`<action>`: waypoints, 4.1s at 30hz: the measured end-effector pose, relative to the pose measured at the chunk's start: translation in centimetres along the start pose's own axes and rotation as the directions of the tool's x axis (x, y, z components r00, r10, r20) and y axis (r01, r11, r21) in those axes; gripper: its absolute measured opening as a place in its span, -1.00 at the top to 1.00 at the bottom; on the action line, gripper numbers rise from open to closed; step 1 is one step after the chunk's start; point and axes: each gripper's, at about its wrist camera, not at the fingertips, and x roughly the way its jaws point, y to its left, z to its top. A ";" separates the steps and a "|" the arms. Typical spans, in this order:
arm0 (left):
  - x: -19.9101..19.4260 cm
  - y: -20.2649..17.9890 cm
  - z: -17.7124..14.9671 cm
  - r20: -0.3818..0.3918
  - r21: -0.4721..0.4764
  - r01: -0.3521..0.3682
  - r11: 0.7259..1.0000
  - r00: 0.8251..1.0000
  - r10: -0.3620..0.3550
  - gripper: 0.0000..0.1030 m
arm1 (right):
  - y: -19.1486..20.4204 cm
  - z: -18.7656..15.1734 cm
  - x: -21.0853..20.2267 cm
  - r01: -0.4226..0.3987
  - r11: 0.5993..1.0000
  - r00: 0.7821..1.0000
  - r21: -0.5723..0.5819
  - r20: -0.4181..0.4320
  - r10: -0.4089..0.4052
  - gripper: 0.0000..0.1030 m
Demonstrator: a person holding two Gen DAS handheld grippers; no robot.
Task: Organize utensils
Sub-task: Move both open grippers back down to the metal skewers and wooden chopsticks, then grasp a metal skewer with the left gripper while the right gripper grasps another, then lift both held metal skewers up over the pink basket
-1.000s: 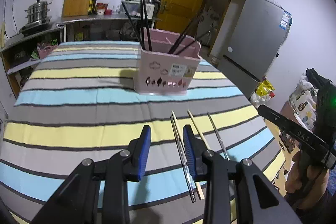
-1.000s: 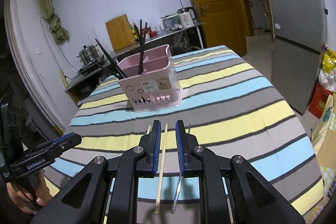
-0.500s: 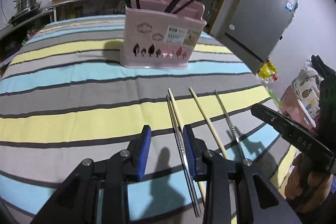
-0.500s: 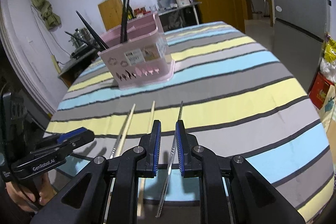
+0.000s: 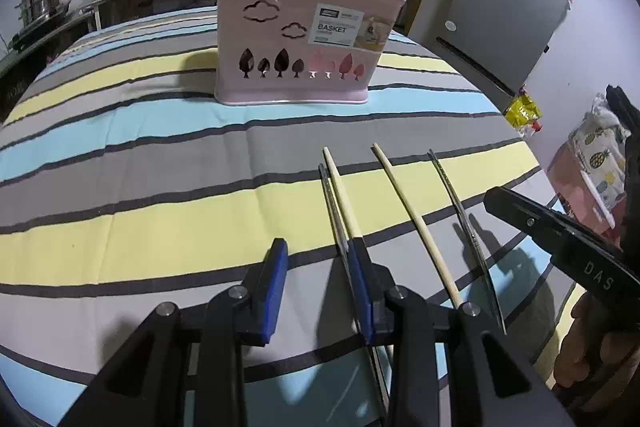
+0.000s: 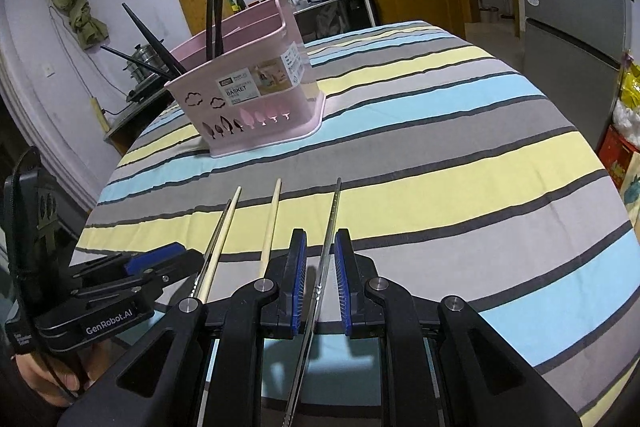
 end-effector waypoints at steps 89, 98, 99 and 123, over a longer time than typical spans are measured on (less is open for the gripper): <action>-10.3 3.9 7.5 0.117 -0.019 0.024 1.000 0.993 -0.022 0.91 | 3.2 8.5 -5.7 0.049 0.994 0.997 -0.094 0.065 -0.043 0.92; -11.2 4.0 6.7 0.105 -0.020 0.017 1.000 0.994 -0.015 0.91 | 3.6 8.1 -7.2 0.048 0.994 0.996 -0.095 0.081 -0.041 0.92; -11.4 4.1 6.8 0.109 -0.025 0.019 1.000 0.994 -0.016 0.91 | 3.9 8.3 -7.5 0.043 0.994 0.995 -0.096 0.089 -0.034 0.92; -15.5 5.1 15.1 0.277 -0.076 0.071 0.995 0.960 -0.048 0.91 | 9.1 15.1 -8.7 -0.070 0.990 0.956 -0.121 0.276 0.101 0.92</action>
